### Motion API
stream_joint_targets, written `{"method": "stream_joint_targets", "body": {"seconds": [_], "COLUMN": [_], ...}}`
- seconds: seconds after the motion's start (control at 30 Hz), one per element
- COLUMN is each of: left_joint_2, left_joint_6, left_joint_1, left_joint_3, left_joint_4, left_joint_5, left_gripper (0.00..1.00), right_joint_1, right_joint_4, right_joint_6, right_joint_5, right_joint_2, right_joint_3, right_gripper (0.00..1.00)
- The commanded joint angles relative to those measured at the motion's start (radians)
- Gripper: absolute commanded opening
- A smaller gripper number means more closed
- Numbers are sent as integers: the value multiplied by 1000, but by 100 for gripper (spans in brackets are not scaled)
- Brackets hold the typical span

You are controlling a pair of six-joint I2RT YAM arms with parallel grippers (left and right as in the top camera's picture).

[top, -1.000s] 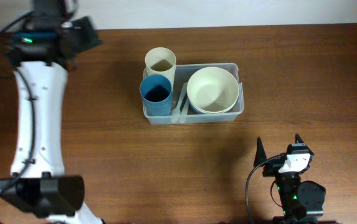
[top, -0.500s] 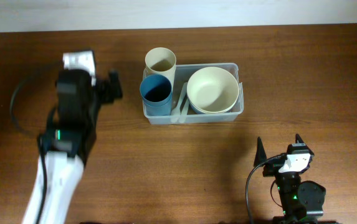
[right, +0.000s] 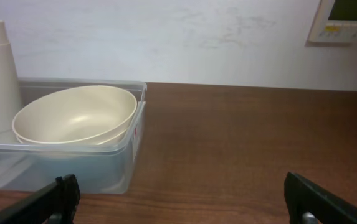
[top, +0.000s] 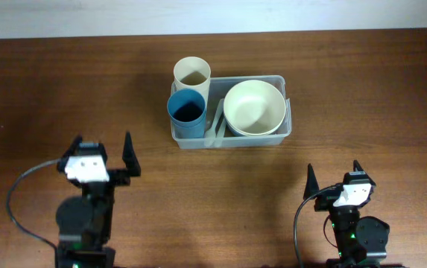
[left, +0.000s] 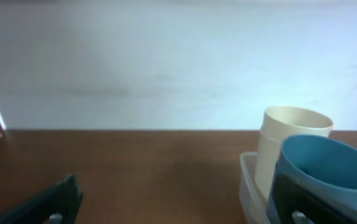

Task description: Pack container

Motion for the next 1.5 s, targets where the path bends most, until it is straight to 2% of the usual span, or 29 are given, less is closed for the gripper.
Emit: {"method": "stream_joint_targets", "body": {"seconds": [0.0, 0.33, 0.73, 1.03, 1.37, 1.47], "left_joint_2": [-95, -337, -488, -487, -487, -487], "left_joint_6": [50, 49, 49, 61, 76, 76], "left_joint_1": [23, 64, 64, 65, 65, 65], "left_joint_3": [-76, -206, -314, -335, -335, -334], "left_joint_4": [17, 13, 15, 13, -209, -218], "left_joint_5": [51, 60, 59, 54, 55, 64], "left_gripper": [99, 100, 100, 100, 100, 100], "right_joint_1": [-7, -7, -7, -7, -7, -7], "right_joint_4": [2, 2, 2, 2, 2, 2], "right_joint_6": [-2, -2, -2, -2, -2, -2], "right_joint_5": [5, 5, 5, 5, 5, 5], "right_joint_2": [-10, -10, -10, -10, -10, -10], "right_joint_3": [-11, -11, -11, -11, -11, -11], "right_gripper": [99, 99, 99, 99, 99, 99]}}
